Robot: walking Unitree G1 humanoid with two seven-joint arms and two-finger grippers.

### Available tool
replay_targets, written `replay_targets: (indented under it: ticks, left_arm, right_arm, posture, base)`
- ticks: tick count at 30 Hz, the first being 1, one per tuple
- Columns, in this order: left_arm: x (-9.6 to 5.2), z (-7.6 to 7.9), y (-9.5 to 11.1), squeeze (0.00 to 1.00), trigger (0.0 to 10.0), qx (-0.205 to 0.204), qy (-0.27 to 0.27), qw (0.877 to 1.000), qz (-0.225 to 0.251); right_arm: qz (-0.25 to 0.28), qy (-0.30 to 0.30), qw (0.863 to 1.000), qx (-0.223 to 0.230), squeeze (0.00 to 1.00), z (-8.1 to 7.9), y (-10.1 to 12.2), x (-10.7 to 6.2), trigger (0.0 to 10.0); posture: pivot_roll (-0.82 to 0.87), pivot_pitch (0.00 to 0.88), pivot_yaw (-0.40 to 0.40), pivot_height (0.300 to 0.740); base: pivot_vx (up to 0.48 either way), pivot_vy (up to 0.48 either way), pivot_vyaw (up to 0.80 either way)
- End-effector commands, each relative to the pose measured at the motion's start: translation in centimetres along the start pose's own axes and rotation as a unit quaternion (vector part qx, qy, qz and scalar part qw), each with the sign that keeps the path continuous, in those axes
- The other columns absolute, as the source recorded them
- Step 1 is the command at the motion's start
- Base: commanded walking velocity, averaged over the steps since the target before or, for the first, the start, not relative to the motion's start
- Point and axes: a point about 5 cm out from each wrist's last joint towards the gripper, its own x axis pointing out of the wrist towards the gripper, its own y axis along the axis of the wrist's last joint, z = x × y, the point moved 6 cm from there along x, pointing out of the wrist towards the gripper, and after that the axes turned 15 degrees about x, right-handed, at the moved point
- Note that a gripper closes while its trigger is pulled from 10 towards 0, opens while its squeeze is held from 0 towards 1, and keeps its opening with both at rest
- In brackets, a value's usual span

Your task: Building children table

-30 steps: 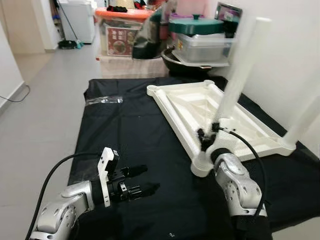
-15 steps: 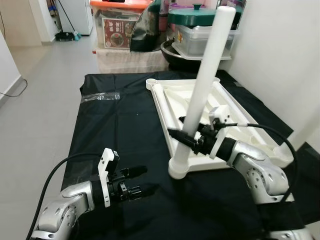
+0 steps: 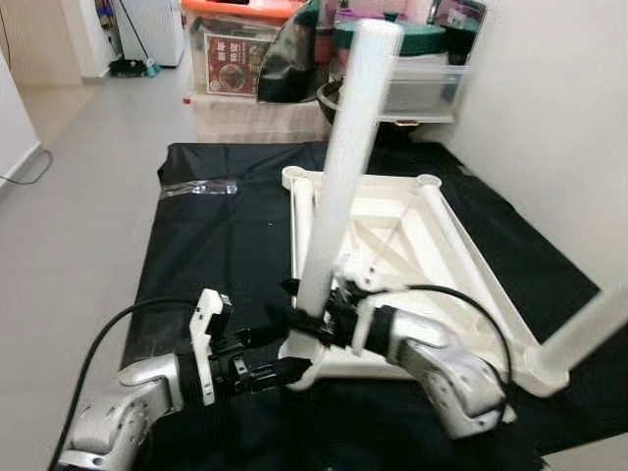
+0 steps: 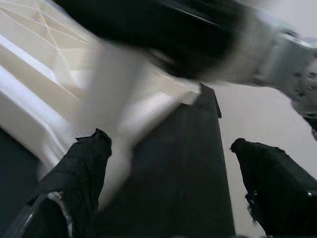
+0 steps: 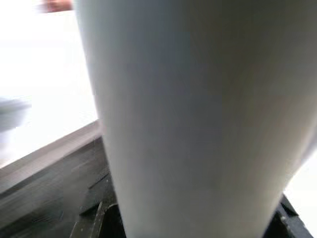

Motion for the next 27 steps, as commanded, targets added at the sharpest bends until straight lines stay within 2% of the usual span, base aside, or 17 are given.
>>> replay_targets:
  ticks: [1,2,3,4,6,7,8,9,11,12,15,16,19,20,23,24,27]
  left_arm:
    - [0.0,0.3,0.0,0.00,10.0,-0.002,-0.007,1.000,-0.001]
    - [0.0,0.3,0.0,0.00,10.0,-0.002,-0.007,1.000,-0.001]
    - [0.0,0.3,0.0,0.00,10.0,-0.001,-0.004,1.000,0.000]
    - [-0.1,0.2,0.0,0.00,10.0,0.000,-0.003,1.000,-0.001]
    - [-0.1,0.2,0.0,0.00,10.0,0.000,-0.003,1.000,-0.001]
    - [-0.2,0.2,0.0,0.00,10.0,0.000,-0.002,1.000,-0.001]
    - [-0.2,0.2,0.0,0.00,10.0,0.000,-0.002,1.000,-0.001]
    - [-0.2,0.1,0.0,0.00,10.0,0.001,0.000,1.000,-0.002]
    - [-0.3,0.0,0.0,0.00,10.0,0.001,0.001,1.000,-0.003]
    - [-0.2,0.0,0.0,0.00,10.0,0.002,0.000,1.000,-0.004]
    - [-0.1,0.0,0.0,0.00,10.0,0.002,-0.001,1.000,-0.005]
    - [-0.1,0.0,0.0,0.00,10.0,0.002,-0.001,1.000,-0.005]
    - [-0.1,-0.1,0.0,0.00,10.0,0.002,-0.001,1.000,-0.005]
    - [-0.2,-0.1,-0.1,0.00,10.0,0.002,-0.002,1.000,-0.006]
    - [-0.2,-0.1,-0.1,0.00,10.0,0.002,-0.002,1.000,-0.006]
    - [-0.1,-0.1,-0.1,0.00,10.0,0.002,-0.001,1.000,-0.005]
    - [-0.1,-0.1,0.0,0.00,10.0,0.002,-0.001,1.000,-0.004]
  right_arm:
    - [-0.016,-0.279,0.959,0.034,0.00,10.7,-1.7,-4.3,0.0]
    - [-0.016,-0.279,0.959,0.034,0.00,10.7,-1.7,-4.3,0.0]
    - [0.000,-0.369,0.928,0.046,0.00,13.0,-1.9,-6.4,0.0]
    - [0.010,-0.421,0.906,0.051,0.00,14.0,-2.1,-8.1,0.0]
    - [0.010,-0.421,0.906,0.051,0.00,14.0,-2.1,-8.1,0.0]
    - [0.016,-0.452,0.890,0.052,0.00,14.3,-2.3,-9.2,0.0]
    - [0.016,-0.452,0.890,0.052,0.00,14.3,-2.3,-9.2,0.0]
    - [0.018,-0.458,0.887,0.062,0.00,13.8,-2.5,-9.3,10.0]
    - [0.019,-0.453,0.889,0.069,0.00,13.3,-2.6,-9.1,10.0]
    - [0.040,-0.358,0.929,0.086,0.00,10.3,-1.8,-6.5,10.0]
    - [0.052,-0.317,0.943,0.091,0.00,9.1,-1.2,-5.6,10.0]
    - [0.069,-0.285,0.952,0.090,1.00,8.3,-0.4,-5.1,10.0]
    - [0.084,-0.237,0.964,0.084,1.00,7.3,1.0,-4.4,10.0]
    - [0.089,-0.139,0.984,0.070,0.00,5.6,3.1,-3.6,10.0]
    - [0.089,-0.139,0.984,0.070,0.00,5.6,3.1,-3.6,10.0]
    - [0.075,-0.030,0.997,0.018,0.00,3.9,4.8,-3.8,10.0]
    - [0.064,0.004,0.998,-0.004,0.00,3.2,5.0,-4.2,10.0]
  posture:
    - [0.06,0.000,-0.113,0.740]
    - [0.06,0.000,-0.113,0.740]
    - [0.06,0.000,-0.116,0.740]
    - [0.06,0.000,-0.115,0.740]
    - [0.06,0.000,-0.115,0.740]
    - [0.06,0.000,-0.109,0.740]
    - [0.06,0.000,-0.109,0.740]
    - [0.06,0.000,-0.108,0.740]
    - [0.06,0.000,-0.108,0.740]
    - [0.06,0.000,-0.105,0.740]
    - [0.06,0.000,-0.105,0.740]
    - [0.05,0.000,-0.103,0.740]
    - [0.05,0.000,-0.104,0.740]
    - [0.05,0.000,-0.103,0.740]
    - [0.05,0.000,-0.103,0.740]
    - [0.05,0.000,-0.112,0.740]
    - [0.05,0.000,-0.112,0.740]
  base:
    - [0.000,0.000,0.00]
    - [0.000,0.000,0.00]
    - [0.000,0.000,0.00]
    - [0.000,0.000,0.00]
    - [0.000,0.000,0.00]
    - [0.000,0.000,0.00]
    - [0.000,0.000,0.00]
    - [0.000,0.000,0.00]
    - [0.000,0.000,0.00]
    - [0.000,0.000,0.00]
    - [0.000,0.000,0.00]
    - [0.000,0.000,0.00]
    - [0.000,0.000,0.00]
    - [0.000,0.000,0.00]
    - [0.000,0.000,0.00]
    - [0.000,0.000,0.00]
    - [0.000,0.000,0.00]
